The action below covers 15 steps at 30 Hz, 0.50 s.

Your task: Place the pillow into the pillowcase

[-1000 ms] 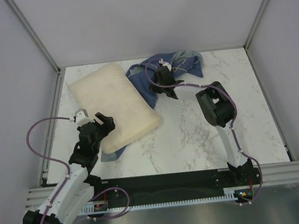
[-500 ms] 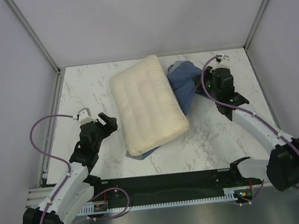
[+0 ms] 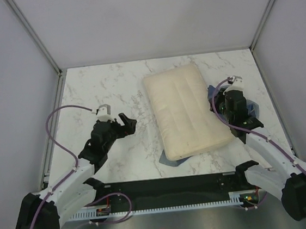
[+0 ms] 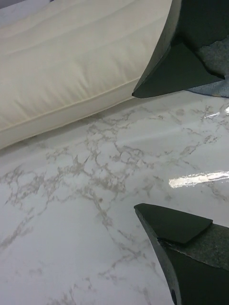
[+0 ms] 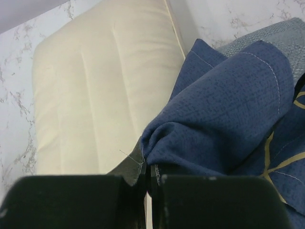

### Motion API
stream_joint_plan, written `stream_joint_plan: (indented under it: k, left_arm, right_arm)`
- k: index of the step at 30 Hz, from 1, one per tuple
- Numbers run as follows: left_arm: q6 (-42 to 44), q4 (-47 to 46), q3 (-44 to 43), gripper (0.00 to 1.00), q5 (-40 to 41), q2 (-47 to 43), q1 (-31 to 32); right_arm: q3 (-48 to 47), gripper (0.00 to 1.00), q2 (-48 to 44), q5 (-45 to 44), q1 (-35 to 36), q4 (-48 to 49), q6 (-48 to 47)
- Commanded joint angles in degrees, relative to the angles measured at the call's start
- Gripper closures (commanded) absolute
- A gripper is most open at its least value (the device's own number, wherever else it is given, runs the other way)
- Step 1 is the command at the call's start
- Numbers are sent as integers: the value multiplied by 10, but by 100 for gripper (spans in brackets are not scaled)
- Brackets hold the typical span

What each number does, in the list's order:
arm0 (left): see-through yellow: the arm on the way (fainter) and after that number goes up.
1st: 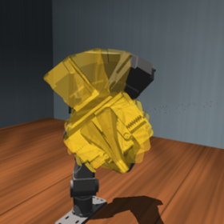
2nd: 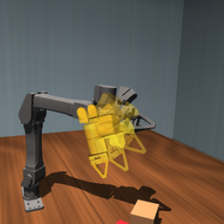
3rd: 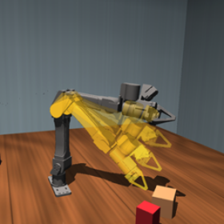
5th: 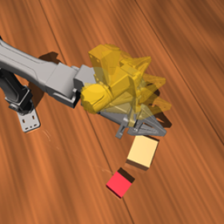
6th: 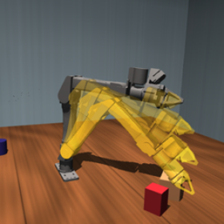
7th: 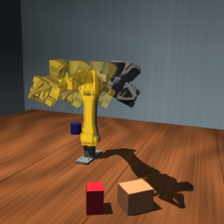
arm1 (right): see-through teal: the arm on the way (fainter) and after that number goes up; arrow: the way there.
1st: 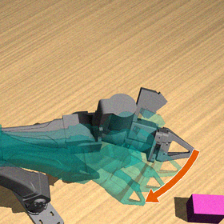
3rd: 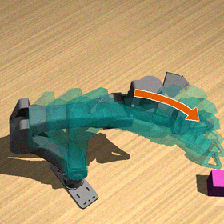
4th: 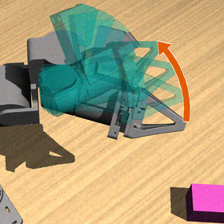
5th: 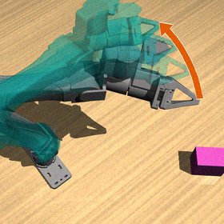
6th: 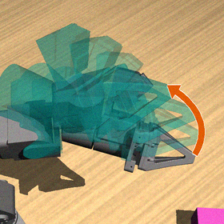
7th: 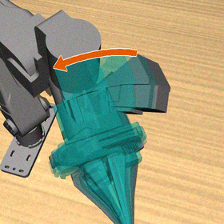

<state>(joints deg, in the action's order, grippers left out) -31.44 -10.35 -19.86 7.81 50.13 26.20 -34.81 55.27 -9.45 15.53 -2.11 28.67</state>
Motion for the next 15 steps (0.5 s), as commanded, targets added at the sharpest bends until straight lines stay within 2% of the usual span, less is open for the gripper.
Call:
stream_joint_plan:
  k: [1, 6, 11, 15]
  left_arm:
    - [47, -80, -53, 0, -60, 71, 36]
    - [9, -94, -127, 0, -62, 224, 45]
    - [-11, -96, -243, 0, -93, 326, 45]
    - [-29, -51, -336, 0, -104, 428, 45]
  right_arm:
    - [29, 100, 15, 14, 2, 67, -7]
    - [74, 100, 14, -11, 2, 103, 0]
    - [91, 100, -2, -28, 2, 109, -2]
    - [95, 100, -9, -29, 2, 109, -4]
